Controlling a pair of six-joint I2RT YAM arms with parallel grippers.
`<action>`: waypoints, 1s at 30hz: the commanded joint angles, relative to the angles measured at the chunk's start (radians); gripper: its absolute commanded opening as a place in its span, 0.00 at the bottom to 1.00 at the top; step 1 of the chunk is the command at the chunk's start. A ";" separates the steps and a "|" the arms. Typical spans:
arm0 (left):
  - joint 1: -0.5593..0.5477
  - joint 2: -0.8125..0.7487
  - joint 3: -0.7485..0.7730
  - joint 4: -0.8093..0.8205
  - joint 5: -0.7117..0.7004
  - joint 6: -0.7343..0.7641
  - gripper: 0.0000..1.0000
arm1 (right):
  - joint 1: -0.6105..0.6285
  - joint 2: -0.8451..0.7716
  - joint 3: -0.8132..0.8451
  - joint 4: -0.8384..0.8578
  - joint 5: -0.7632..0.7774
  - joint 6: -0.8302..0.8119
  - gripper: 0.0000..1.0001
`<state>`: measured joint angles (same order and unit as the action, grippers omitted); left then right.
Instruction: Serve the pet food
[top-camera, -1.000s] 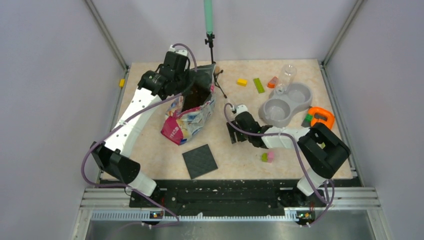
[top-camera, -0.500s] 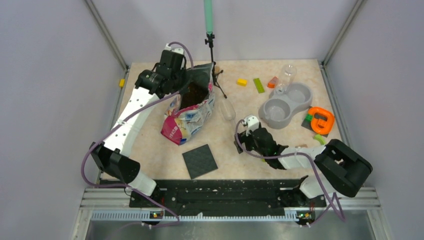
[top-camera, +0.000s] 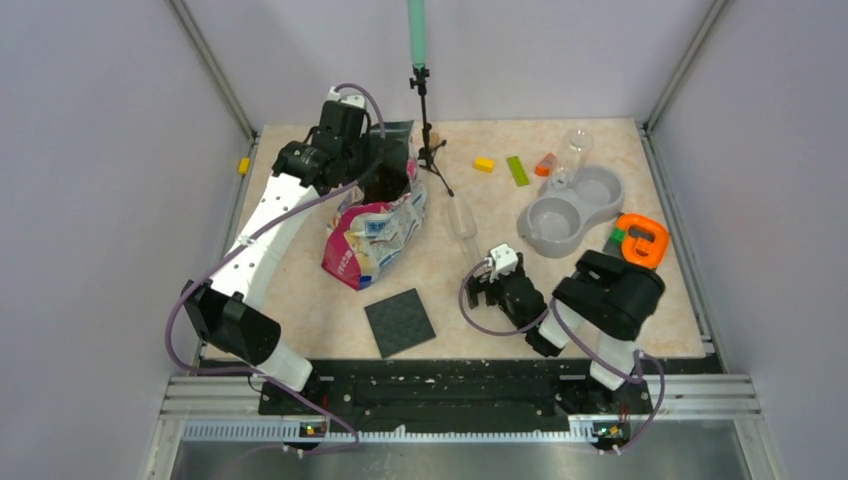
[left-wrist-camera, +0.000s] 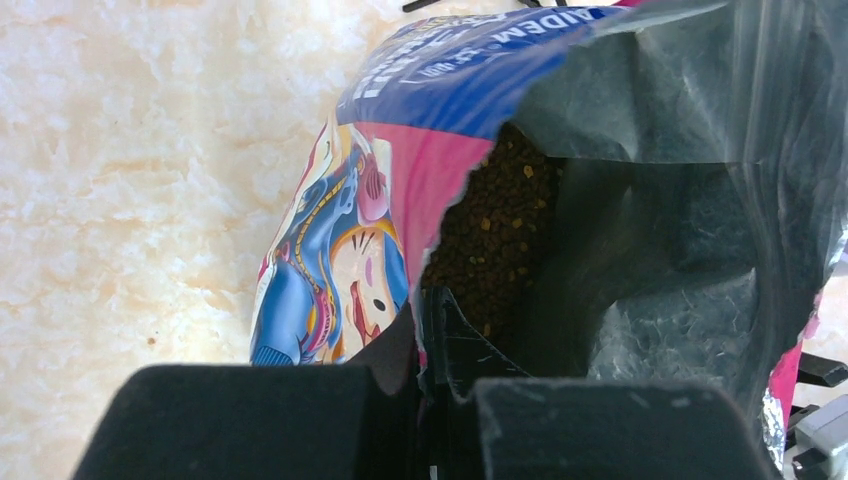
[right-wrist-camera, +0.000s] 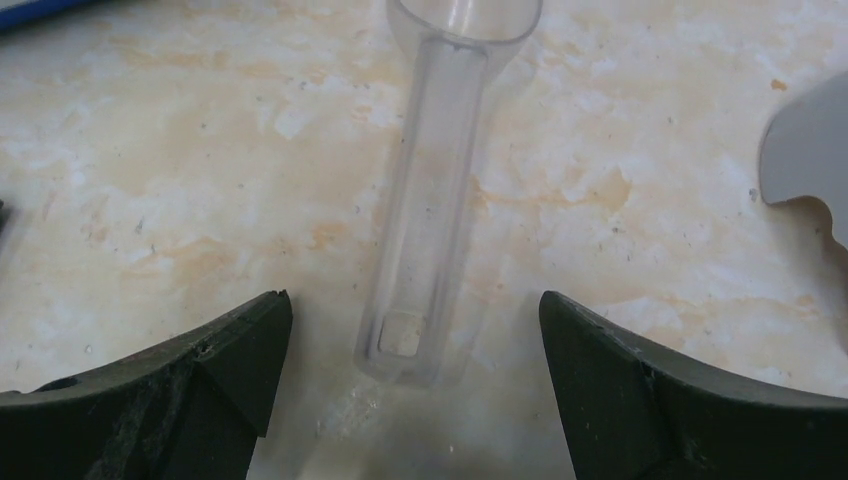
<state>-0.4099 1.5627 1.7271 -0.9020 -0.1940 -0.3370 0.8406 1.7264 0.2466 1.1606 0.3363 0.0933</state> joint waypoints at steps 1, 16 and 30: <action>0.002 0.004 -0.029 0.187 0.025 0.014 0.00 | 0.035 0.212 -0.008 0.423 0.116 -0.066 0.96; 0.008 -0.006 -0.092 0.239 0.050 0.029 0.00 | 0.056 0.493 0.119 0.561 0.199 -0.065 0.63; 0.019 -0.009 -0.071 0.183 0.051 0.007 0.00 | 0.061 0.361 0.093 0.446 0.274 -0.107 0.00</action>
<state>-0.3946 1.5623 1.6413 -0.7799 -0.1734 -0.3111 0.9077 2.1323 0.4381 1.5635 0.5320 0.0174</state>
